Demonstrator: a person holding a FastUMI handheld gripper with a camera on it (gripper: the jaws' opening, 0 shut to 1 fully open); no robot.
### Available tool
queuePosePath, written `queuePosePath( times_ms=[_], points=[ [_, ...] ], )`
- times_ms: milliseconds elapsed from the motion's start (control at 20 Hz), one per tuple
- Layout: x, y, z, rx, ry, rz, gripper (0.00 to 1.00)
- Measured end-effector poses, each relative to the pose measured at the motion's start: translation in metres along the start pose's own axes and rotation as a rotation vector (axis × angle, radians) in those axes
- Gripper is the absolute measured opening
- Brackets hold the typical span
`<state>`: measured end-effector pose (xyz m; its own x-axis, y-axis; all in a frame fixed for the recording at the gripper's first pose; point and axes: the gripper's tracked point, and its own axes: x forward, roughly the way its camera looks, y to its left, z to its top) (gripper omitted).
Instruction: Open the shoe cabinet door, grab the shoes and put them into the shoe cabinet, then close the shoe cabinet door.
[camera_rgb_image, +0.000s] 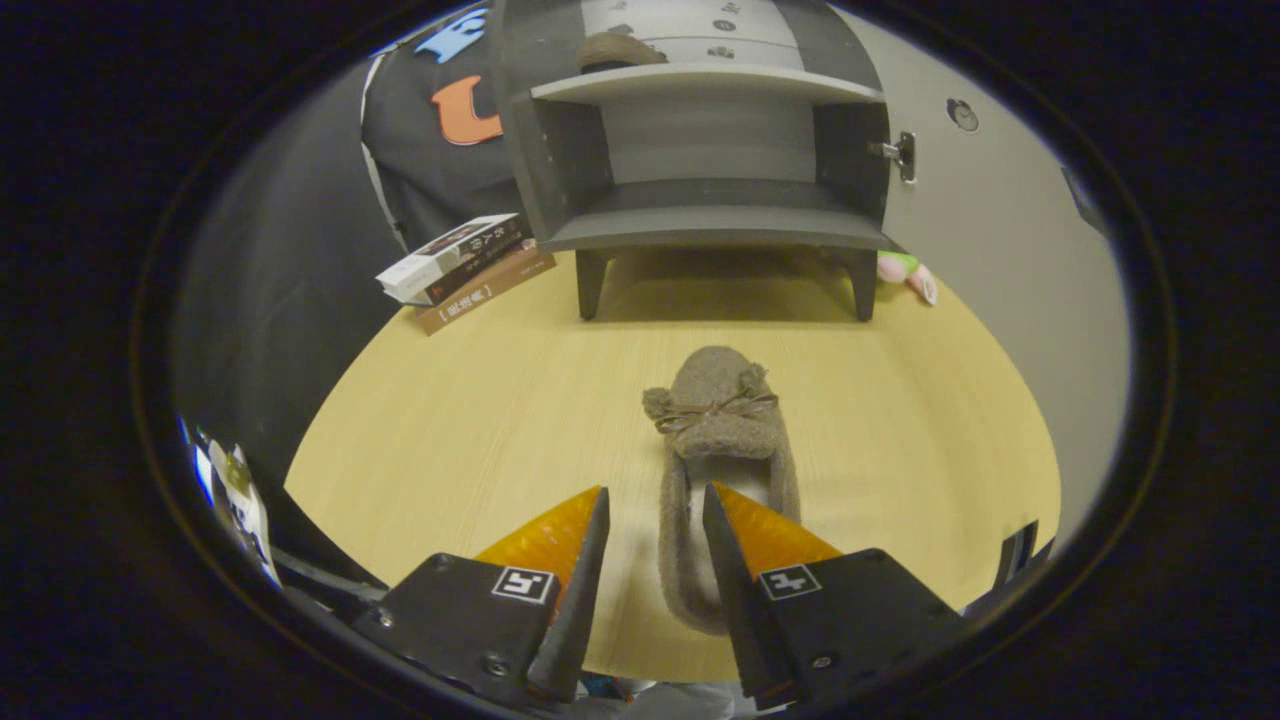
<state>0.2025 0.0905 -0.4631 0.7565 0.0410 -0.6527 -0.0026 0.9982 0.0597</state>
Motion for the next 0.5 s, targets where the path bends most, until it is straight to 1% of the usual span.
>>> queuePosePath(
  times_ms=[100,150,250,350,400,450,500],
  points=[
    [0.016,-0.005,0.003,0.027,0.028,-0.017,0.51],
    [0.025,-0.010,0.003,0.054,0.051,-0.033,0.41],
    [0.039,-0.010,0.001,0.102,0.095,-0.033,0.30],
    [0.050,-0.009,-0.001,0.116,0.122,-0.031,0.21],
    [0.056,-0.010,-0.003,0.114,0.138,-0.036,0.20],
    [0.060,-0.011,-0.002,0.114,0.141,-0.044,0.15],
    [0.061,-0.010,0.000,0.114,0.144,-0.051,0.12]
  ],
)
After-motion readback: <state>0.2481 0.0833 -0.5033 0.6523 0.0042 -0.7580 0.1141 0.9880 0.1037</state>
